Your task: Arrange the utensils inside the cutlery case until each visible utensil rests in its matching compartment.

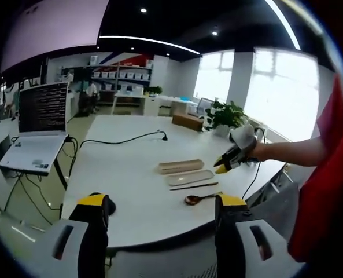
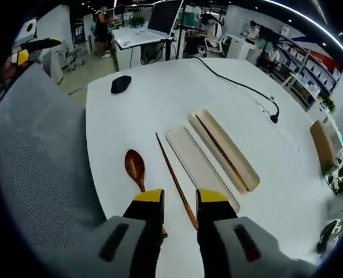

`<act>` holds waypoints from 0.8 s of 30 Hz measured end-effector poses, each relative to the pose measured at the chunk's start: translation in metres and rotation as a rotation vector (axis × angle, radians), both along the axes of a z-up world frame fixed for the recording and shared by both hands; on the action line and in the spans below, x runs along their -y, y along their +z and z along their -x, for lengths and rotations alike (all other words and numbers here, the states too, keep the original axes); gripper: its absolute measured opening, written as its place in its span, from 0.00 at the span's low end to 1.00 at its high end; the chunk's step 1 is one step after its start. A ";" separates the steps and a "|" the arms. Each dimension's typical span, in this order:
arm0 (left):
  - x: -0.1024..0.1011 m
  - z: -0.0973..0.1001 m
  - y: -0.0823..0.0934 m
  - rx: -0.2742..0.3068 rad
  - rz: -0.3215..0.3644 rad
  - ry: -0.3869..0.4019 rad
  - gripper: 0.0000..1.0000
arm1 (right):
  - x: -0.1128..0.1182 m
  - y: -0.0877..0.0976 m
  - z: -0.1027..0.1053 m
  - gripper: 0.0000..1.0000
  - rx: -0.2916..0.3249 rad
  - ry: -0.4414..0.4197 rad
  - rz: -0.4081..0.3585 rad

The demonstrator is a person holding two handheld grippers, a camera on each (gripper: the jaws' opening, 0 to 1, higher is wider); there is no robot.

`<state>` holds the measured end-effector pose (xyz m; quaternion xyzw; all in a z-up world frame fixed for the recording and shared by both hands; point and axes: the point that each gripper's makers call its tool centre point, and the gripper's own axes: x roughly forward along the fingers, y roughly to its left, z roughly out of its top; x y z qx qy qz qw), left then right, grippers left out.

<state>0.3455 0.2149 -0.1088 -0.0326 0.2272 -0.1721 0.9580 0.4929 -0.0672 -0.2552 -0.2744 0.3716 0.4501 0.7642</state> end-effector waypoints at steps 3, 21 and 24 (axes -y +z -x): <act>0.002 0.001 -0.002 -0.004 0.000 -0.004 0.77 | -0.004 -0.003 0.006 0.22 -0.011 -0.007 -0.021; 0.005 0.003 -0.006 -0.015 -0.037 -0.019 0.75 | -0.019 -0.008 0.000 0.24 0.065 -0.055 0.005; 0.005 0.004 -0.007 -0.016 -0.042 -0.019 0.75 | -0.013 -0.011 0.003 0.23 0.055 -0.050 0.005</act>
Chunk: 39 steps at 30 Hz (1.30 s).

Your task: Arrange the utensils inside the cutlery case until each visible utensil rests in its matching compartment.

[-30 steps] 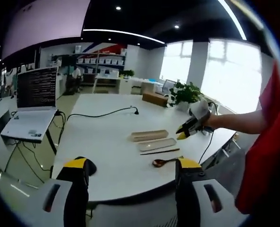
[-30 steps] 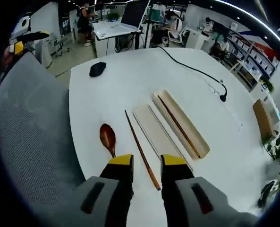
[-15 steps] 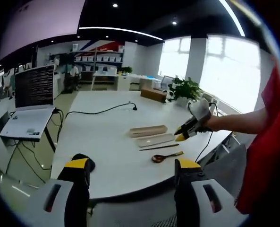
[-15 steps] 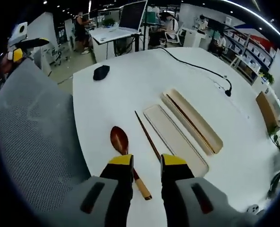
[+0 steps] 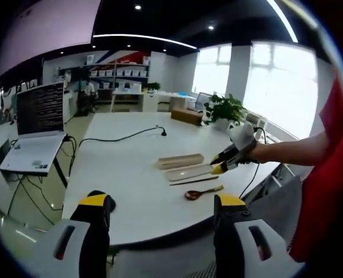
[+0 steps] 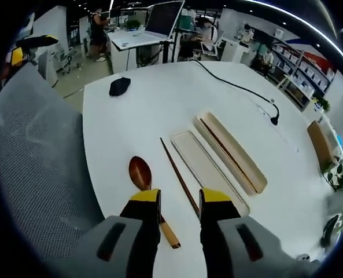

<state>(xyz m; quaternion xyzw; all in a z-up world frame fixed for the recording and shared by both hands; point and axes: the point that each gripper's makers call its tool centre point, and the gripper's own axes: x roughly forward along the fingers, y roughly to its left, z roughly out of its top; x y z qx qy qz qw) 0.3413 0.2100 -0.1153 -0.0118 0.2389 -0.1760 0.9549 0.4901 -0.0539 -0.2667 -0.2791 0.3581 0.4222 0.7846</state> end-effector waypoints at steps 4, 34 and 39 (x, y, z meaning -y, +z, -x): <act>-0.002 0.003 0.000 -0.003 -0.004 0.007 0.75 | 0.006 -0.005 0.002 0.23 -0.018 -0.007 -0.002; -0.002 0.002 0.002 0.002 -0.034 -0.009 0.74 | 0.018 -0.011 0.001 0.08 -0.004 0.120 0.107; -0.003 0.003 0.002 0.005 -0.037 -0.008 0.74 | 0.025 -0.013 -0.010 0.08 -0.014 0.118 0.124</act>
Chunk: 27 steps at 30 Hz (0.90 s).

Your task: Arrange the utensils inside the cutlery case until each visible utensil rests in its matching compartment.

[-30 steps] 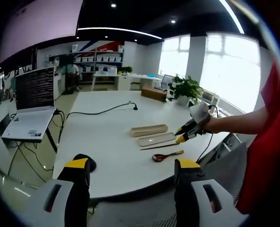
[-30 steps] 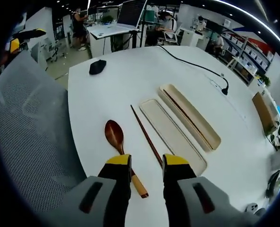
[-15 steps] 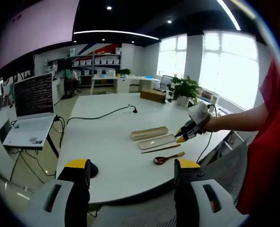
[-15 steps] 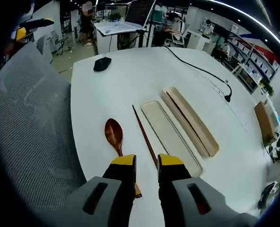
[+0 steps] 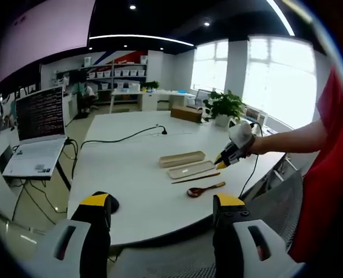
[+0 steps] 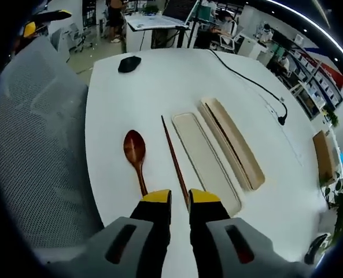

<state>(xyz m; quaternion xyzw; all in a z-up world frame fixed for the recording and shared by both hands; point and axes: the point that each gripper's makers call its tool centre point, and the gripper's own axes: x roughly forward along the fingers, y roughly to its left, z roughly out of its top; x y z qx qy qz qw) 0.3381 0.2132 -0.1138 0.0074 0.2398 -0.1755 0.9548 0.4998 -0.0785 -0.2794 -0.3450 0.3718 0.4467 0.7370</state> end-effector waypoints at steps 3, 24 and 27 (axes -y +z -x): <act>0.000 0.001 -0.001 -0.004 0.007 0.002 0.73 | 0.004 -0.002 -0.006 0.08 -0.013 -0.014 0.009; -0.002 0.005 -0.002 -0.005 0.005 0.004 0.68 | 0.002 -0.029 -0.008 0.06 -0.106 0.066 0.105; -0.004 0.005 -0.002 -0.005 -0.002 0.006 0.68 | 0.002 -0.030 -0.011 0.07 -0.105 0.071 0.112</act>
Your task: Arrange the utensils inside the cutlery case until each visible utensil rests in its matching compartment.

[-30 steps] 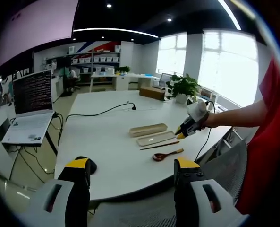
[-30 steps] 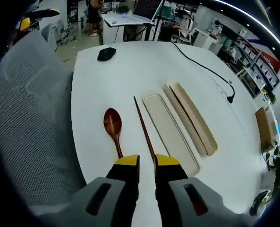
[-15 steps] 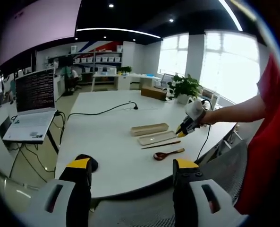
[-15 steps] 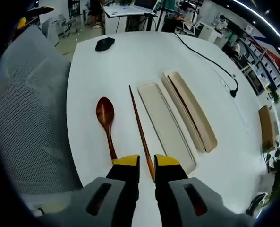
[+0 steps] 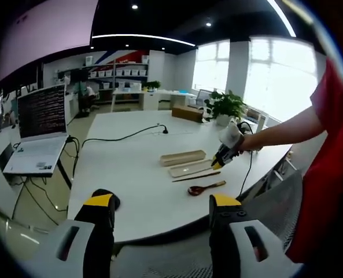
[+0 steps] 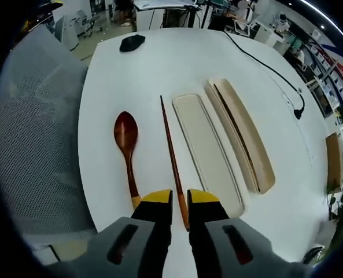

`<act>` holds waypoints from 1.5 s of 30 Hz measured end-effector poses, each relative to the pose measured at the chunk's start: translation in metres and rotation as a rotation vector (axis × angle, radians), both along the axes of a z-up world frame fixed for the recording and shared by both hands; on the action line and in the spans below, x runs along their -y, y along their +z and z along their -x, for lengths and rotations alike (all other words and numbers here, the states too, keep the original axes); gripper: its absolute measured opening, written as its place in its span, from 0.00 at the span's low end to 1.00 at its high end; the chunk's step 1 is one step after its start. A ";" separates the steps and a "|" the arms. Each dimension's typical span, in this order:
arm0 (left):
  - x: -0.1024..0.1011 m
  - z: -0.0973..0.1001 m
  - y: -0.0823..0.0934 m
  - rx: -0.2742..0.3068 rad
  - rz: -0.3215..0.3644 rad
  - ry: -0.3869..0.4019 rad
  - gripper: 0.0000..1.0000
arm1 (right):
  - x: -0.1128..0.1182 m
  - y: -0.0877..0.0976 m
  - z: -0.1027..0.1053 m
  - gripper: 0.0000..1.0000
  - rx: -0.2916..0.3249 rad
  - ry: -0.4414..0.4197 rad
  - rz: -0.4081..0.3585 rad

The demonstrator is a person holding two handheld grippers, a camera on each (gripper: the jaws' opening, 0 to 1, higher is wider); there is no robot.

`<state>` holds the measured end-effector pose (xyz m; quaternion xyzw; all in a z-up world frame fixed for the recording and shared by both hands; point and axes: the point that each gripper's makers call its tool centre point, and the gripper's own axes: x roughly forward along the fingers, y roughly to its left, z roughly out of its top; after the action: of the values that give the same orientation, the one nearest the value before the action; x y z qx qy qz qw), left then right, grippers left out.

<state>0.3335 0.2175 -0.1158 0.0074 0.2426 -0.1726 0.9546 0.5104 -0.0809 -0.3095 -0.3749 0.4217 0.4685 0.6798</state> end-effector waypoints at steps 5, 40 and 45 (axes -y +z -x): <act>-0.003 -0.001 0.001 0.002 0.006 0.007 0.68 | 0.000 -0.004 0.001 0.04 -0.011 0.007 0.008; -0.006 -0.007 -0.001 -0.006 -0.008 0.018 0.68 | -0.009 -0.029 -0.003 0.07 -0.045 0.104 0.093; -0.007 -0.007 -0.002 -0.010 -0.009 0.026 0.68 | -0.012 -0.034 -0.003 0.08 -0.061 0.119 0.115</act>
<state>0.3405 0.2249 -0.1176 0.0077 0.2480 -0.1590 0.9556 0.5134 -0.0684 -0.3438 -0.4230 0.4455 0.4944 0.6150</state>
